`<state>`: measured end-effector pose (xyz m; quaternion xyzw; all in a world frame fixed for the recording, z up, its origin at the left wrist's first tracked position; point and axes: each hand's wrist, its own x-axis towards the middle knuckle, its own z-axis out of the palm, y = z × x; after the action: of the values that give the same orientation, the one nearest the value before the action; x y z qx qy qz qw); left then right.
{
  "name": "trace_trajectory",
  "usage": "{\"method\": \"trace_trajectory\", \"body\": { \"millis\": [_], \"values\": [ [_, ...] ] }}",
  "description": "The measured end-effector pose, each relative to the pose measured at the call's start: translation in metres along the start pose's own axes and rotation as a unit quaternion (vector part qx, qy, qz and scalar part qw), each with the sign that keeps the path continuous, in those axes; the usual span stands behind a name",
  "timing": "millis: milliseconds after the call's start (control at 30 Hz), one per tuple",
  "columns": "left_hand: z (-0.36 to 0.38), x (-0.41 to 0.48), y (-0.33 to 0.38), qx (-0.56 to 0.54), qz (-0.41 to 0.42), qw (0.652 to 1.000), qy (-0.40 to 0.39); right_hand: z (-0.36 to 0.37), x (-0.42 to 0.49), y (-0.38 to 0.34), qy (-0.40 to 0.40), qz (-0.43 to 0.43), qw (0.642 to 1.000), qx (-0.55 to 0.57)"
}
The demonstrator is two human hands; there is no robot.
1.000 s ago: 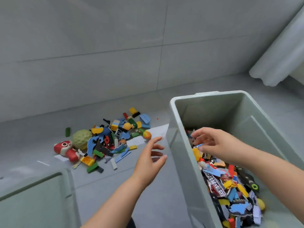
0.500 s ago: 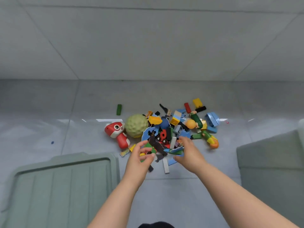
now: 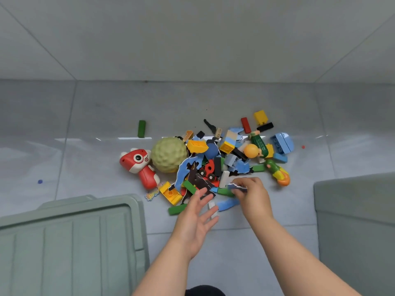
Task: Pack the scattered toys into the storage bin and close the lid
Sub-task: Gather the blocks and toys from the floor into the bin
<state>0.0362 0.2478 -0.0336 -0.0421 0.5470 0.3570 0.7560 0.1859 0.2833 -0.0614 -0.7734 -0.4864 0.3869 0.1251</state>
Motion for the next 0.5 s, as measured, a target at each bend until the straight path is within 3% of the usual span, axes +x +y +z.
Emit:
{"method": "trace_trajectory", "body": {
  "millis": [67,133,233,267,333,400,500],
  "values": [
    [0.008,0.007,-0.002,-0.025,-0.03,0.999,-0.017,-0.012,-0.025,-0.011,0.015,-0.009,0.997,0.08],
    [0.015,0.012,-0.004,-0.065,-0.066,0.995,-0.045,-0.016,-0.056,-0.022,-0.045,-0.044,0.992,0.108],
    [0.017,0.012,-0.011,-0.126,-0.083,0.987,-0.048,-0.013,-0.084,-0.025,-0.154,-0.09,0.982,0.064],
    [0.015,0.011,-0.013,-0.142,-0.079,0.986,-0.044,-0.015,-0.082,-0.022,-0.149,-0.089,0.982,0.075],
    [0.009,0.01,-0.016,-0.167,-0.068,0.983,-0.024,-0.022,-0.062,-0.007,-0.068,-0.07,0.991,0.094],
    [0.003,0.008,-0.016,-0.174,-0.058,0.983,0.001,-0.024,-0.034,0.01,-0.017,-0.046,0.999,-0.014],
    [-0.004,0.005,-0.017,-0.165,-0.049,0.985,0.018,-0.004,-0.011,0.022,-0.124,-0.057,0.967,-0.216]
  ]
}}
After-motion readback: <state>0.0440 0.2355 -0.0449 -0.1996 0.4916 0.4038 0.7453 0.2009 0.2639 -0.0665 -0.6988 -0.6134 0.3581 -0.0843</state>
